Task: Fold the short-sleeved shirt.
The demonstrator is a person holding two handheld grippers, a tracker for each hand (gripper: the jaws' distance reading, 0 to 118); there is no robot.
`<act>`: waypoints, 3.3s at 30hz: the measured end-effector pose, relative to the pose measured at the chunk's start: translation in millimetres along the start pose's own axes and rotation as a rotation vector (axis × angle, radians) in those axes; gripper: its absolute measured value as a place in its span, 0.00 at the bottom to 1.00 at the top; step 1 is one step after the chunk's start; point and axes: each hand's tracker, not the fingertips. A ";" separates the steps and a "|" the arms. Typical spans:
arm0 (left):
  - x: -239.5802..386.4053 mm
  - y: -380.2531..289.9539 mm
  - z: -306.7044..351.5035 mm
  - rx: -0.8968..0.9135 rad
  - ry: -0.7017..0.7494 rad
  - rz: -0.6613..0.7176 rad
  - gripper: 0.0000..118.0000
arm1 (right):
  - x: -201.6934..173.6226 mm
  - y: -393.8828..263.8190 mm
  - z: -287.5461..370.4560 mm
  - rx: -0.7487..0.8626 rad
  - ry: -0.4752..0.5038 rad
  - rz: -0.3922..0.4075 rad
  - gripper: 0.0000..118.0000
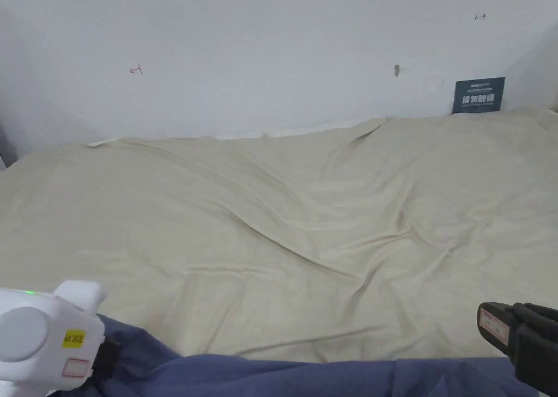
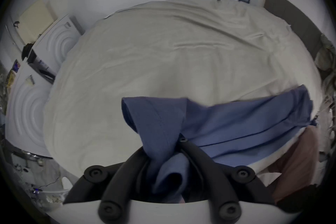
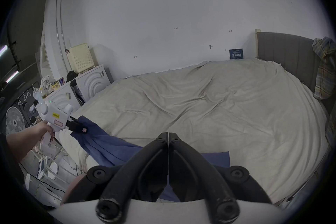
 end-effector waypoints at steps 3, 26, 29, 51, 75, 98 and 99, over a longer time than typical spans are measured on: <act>55.6 17.4 4.2 -0.015 -0.237 0.035 0.06 | 5.3 -3.5 0.6 -0.006 0.003 -0.016 0.00; 110.7 14.4 -29.7 -0.029 -0.433 0.029 0.05 | 41.8 -8.3 19.8 0.012 -0.046 -0.107 0.00; 124.9 3.2 -51.9 -0.063 -0.372 0.008 0.01 | 36.3 -8.8 18.8 0.006 -0.038 -0.099 0.00; 107.0 -12.7 -34.7 0.062 -0.863 0.125 0.01 | 19.0 -5.3 14.8 -0.033 -0.024 -0.060 0.00; 22.2 -33.2 -148.8 -0.065 -1.125 0.431 1.00 | -13.4 -3.7 -17.0 -0.126 -0.033 -0.004 0.00; 8.3 -1.9 5.3 0.069 -0.087 0.122 0.13 | 15.5 -16.2 -8.3 -0.131 -0.012 -0.058 0.00; 22.6 -0.7 11.0 0.075 -0.135 0.111 0.13 | 17.5 -18.1 -5.7 -0.132 -0.009 -0.059 0.00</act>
